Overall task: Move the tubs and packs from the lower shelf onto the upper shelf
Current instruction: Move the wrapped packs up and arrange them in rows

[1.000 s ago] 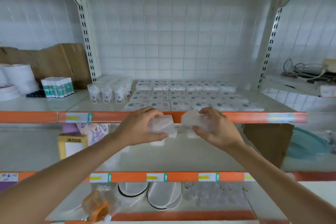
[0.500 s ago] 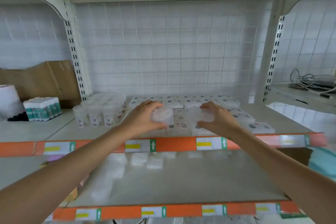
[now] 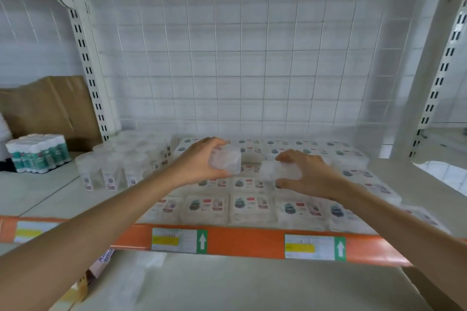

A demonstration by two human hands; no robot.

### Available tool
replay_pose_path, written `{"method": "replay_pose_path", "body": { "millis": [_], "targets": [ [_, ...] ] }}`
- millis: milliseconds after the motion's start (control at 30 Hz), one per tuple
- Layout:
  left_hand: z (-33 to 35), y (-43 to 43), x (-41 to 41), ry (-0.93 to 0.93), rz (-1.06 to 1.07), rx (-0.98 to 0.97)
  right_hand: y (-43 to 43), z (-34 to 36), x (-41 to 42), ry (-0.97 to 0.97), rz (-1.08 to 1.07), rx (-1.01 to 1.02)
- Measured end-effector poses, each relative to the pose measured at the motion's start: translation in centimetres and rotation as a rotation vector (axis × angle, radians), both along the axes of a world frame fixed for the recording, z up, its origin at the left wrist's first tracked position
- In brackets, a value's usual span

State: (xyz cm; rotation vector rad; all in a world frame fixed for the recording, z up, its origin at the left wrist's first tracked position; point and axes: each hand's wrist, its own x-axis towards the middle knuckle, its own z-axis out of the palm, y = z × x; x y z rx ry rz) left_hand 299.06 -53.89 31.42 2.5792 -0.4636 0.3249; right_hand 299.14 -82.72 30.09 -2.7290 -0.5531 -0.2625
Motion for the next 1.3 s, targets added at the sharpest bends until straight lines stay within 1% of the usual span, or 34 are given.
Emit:
{"method": "replay_pose_path", "body": {
  "millis": [67, 133, 200, 300, 400, 467, 600, 700, 767, 800, 900, 933, 1033, 1133, 1200, 1300],
  "targets": [
    [0.1, 0.3, 0.4, 0.012, -0.002, -0.023, 0.1, 0.3, 0.4, -0.060, 0.050, 0.015],
    [0.3, 0.5, 1.0, 0.006, 0.000, -0.060, 0.8, 0.9, 0.8, -0.122, 0.096, 0.125],
    [0.6, 0.6, 1.3, 0.006, -0.001, -0.085, 2.3, 1.7, 1.2, -0.131, 0.091, 0.271],
    [0.7, 0.7, 1.5, -0.014, -0.012, -0.116, 6.2, 3.2, 1.7, -0.016, 0.062, 0.446],
    [0.9, 1.3, 1.8, -0.039, -0.033, -0.174, 9.9, 3.6, 2.6, 0.123, 0.011, 0.474],
    [1.2, 1.8, 2.0, -0.060, -0.029, -0.215, 11.6, 3.3, 3.3, 0.183, -0.007, 0.539],
    [1.7, 2.9, 1.8, -0.085, -0.034, -0.285, 13.1, 3.1, 3.8, 0.308, 0.020, 0.777],
    [1.6, 3.8, 1.7, 0.008, 0.009, -0.436, 13.4, 3.1, 3.7, 0.323, 0.056, 0.908],
    [1.5, 4.1, 1.7, 0.138, 0.068, -0.531, 13.3, 2.8, 3.5, 0.295, 0.070, 0.952],
    [1.5, 4.2, 2.0, 0.234, 0.101, -0.616, 13.2, 2.7, 3.4, 0.283, 0.077, 0.970],
    [1.9, 3.9, 2.5, 0.520, 0.177, -1.017, 12.9, 2.5, 2.9, 0.231, 0.106, 0.978],
    [2.0, 4.0, 2.7, 0.585, 0.198, -1.073, 12.8, 2.6, 2.7, 0.209, 0.121, 0.975],
    [2.0, 4.2, 2.6, 0.681, 0.207, -1.077, 12.6, 2.7, 2.4, 0.153, 0.167, 0.981],
    [2.1, 4.4, 2.3, 0.742, 0.160, -1.059, 12.7, 2.6, 2.2, 0.082, 0.188, 0.927],
    [2.2, 4.4, 2.0, 0.759, 0.106, -1.110, 12.7, 2.4, 2.1, 0.057, 0.200, 0.920],
    [2.2, 4.4, 1.7, 0.721, 0.045, -1.243, 12.7, 1.9, 2.1, 0.006, 0.211, 0.903]
  ]
}}
